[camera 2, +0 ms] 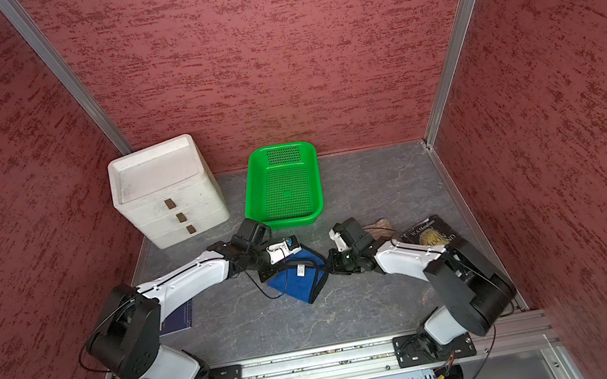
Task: Fold the square dishcloth
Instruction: Fold the cleaning item at the center of the board, then smooth out the cleaning item at the center of the board.
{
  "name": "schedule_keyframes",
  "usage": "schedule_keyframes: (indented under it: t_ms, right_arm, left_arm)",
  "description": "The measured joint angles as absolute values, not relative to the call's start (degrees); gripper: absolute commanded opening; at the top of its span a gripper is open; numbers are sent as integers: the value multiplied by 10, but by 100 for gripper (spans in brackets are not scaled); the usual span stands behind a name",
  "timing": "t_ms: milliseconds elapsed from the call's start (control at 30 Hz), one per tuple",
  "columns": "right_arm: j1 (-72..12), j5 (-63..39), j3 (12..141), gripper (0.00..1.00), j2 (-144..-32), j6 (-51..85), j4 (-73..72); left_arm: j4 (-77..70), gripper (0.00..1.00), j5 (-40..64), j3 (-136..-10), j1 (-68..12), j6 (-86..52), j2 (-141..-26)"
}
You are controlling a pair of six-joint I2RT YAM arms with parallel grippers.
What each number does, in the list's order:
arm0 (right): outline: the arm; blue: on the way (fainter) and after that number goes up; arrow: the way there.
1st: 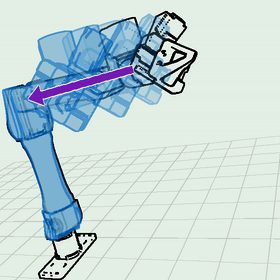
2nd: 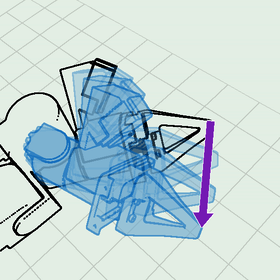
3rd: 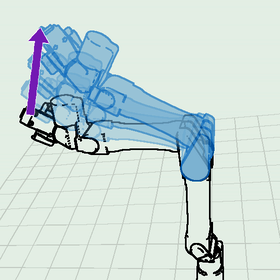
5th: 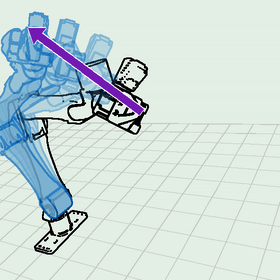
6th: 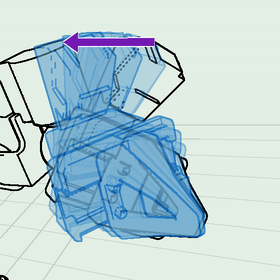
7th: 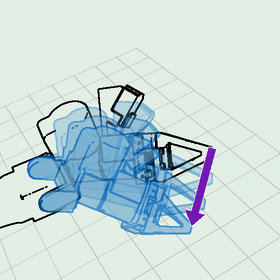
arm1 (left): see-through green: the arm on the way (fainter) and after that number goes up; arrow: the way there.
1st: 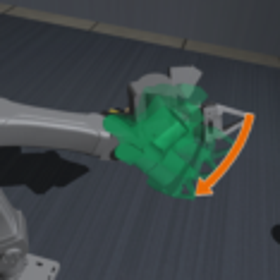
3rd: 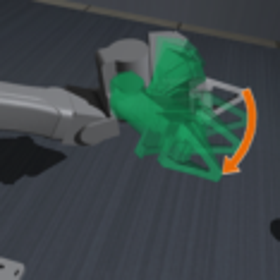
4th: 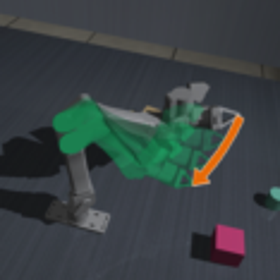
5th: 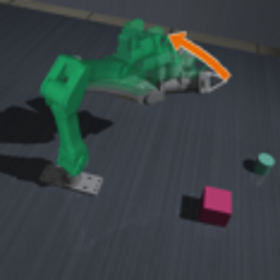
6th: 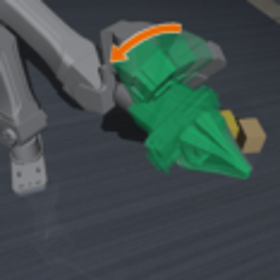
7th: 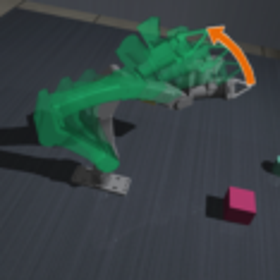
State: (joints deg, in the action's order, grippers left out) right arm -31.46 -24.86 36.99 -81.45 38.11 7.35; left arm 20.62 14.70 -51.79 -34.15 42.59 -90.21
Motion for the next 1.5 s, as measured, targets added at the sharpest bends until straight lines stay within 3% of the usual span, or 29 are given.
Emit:
schedule_keyframes:
  t_ms: [33, 133, 233, 367, 567, 800, 1000, 1200, 1267, 1300, 1367, 1500]
  right_arm:
    - [-314, -237, 371, 21, -793, 379, 84]
    - [-314, -209, 371, 21, -746, 377, 110]
    - [-318, -192, 370, 22, -716, 377, 127]
    - [-338, -171, 370, 30, -692, 382, 145]
    - [-381, -165, 368, 32, -683, 399, 131]
    - [-405, -205, 373, 30, -813, 429, 32]
    - [-406, -232, 382, 24, -925, 453, -46]
    - [-409, -221, 366, 21, -916, 466, -62]
    - [-414, -209, 361, 22, -891, 466, -48]
    - [-422, -202, 361, 22, -871, 466, -39]
    - [-439, -192, 367, 22, -849, 465, -30]
    - [-472, -184, 413, 22, -856, 465, -22]
  left_arm:
    - [177, 55, 132, -506, -343, 430, -902]
    - [113, 66, 103, -472, -345, 433, -900]
    - [105, 68, 119, -450, -346, 435, -881]
    - [117, 68, 174, -448, -347, 436, -829]
    - [111, 58, 181, -458, -339, 436, -815]
    - [129, 40, 180, -479, -312, 441, -852]
    - [135, 31, 166, -511, -314, 443, -941]
    - [133, 28, 127, -555, -322, 444, -1017]
    - [135, 33, 118, -557, -328, 444, -1021]
    - [139, 44, 117, -557, -329, 446, -1016]
    - [155, 57, 125, -557, -328, 444, -1001]
    - [210, 65, 177, -558, -297, 424, -919]
